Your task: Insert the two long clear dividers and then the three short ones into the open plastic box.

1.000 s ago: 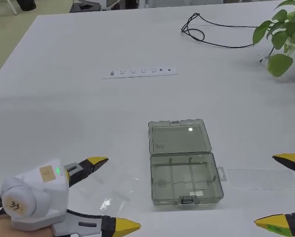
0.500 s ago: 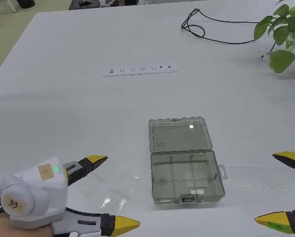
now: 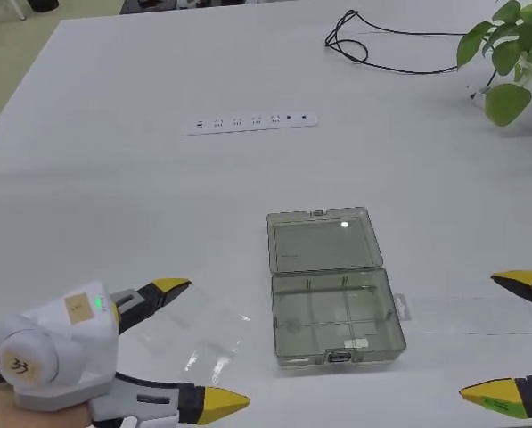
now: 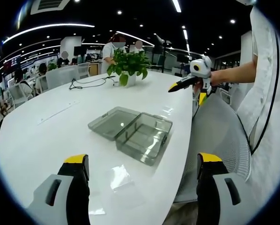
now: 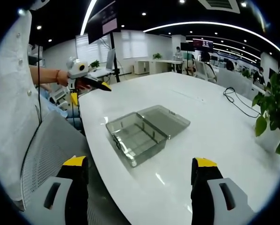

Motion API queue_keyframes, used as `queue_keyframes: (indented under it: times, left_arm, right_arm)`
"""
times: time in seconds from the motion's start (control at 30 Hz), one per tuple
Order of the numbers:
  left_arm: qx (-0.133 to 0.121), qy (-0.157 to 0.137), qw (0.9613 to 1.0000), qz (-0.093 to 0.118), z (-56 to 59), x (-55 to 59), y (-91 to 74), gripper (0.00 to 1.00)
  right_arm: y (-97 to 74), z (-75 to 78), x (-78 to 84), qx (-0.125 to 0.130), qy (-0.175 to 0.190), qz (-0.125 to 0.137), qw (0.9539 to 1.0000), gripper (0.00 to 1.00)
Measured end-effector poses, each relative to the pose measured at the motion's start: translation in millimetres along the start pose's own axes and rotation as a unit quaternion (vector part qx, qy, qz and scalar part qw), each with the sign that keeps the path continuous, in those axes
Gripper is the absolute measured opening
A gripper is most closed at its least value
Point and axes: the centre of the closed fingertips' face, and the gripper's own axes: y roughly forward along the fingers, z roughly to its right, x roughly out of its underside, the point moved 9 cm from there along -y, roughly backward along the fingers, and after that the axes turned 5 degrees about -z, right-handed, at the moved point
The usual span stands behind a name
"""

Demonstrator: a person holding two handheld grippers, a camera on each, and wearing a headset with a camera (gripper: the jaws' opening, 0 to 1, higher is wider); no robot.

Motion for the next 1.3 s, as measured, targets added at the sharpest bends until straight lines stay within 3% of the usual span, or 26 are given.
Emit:
queue_keyframes:
  times: [0.33,0.83,0.97,1.07,1.13,1.3]
  left_arm:
    - [-0.015,-0.011,0.9997,-0.013,-13.1,2.4,-5.3,0.96]
    - [-0.044,-0.036,0.9957,-0.073,-46.6,20.9,-8.1,0.88]
    - [-0.060,-0.043,0.9927,-0.096,-56.9,29.2,-8.1,0.86]
    - [-0.070,-0.054,0.9895,-0.115,-63.3,34.0,-8.4,0.78]
    - [-0.077,-0.059,0.9883,-0.118,-66.2,35.0,-7.4,0.77]
    - [-0.091,-0.077,0.9814,-0.150,-72.8,39.9,-4.6,0.70]
  right_arm:
    - [1.6,0.2,1.0,-0.001,0.006,0.003,1.0000,0.90]
    - [6.7,0.7,-0.7,-0.005,0.013,0.006,0.9999,0.88]
    - [8.6,0.1,-0.1,-0.007,0.016,0.007,0.9998,0.88]
    - [9.5,0.3,0.5,-0.007,0.018,0.008,0.9998,0.88]
    - [10.0,0.4,0.9,-0.008,0.018,0.009,0.9998,0.88]
    - [10.9,0.7,2.1,-0.007,0.021,0.009,0.9997,0.87]
